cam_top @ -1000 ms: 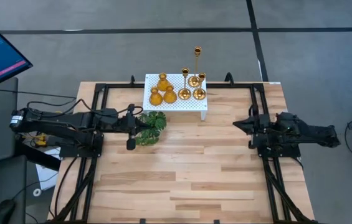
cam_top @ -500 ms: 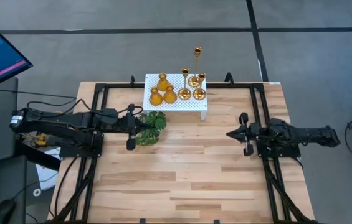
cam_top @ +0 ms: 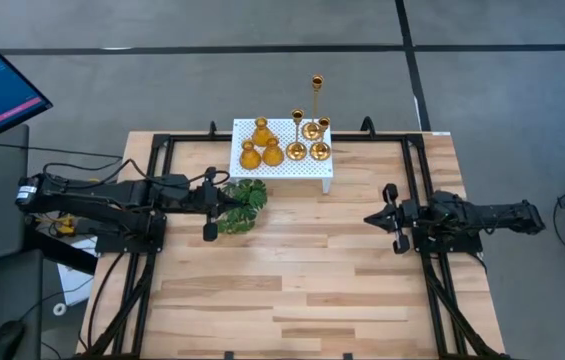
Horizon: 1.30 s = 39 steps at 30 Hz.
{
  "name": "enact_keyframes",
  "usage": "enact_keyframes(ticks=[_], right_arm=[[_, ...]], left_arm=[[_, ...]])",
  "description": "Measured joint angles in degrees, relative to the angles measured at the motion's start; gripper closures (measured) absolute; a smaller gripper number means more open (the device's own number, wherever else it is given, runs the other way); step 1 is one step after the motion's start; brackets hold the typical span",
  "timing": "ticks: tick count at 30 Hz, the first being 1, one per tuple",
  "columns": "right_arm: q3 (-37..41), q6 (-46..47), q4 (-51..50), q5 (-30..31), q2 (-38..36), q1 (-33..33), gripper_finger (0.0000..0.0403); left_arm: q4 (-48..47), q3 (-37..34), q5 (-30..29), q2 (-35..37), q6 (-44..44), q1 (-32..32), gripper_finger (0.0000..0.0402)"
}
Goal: Pick & Place candle stick holders
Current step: Return to Home Position
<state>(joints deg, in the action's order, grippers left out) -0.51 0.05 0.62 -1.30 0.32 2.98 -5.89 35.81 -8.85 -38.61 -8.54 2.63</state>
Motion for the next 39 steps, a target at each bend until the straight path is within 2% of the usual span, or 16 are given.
enact_keyframes(ticks=[39], right_arm=[[0.02, 0.00, -0.11, 0.02, 0.02, 0.00, 0.0403]], left_arm=[[0.37, 0.00, -0.08, 0.00, 3.56, -0.02, 0.0394]])
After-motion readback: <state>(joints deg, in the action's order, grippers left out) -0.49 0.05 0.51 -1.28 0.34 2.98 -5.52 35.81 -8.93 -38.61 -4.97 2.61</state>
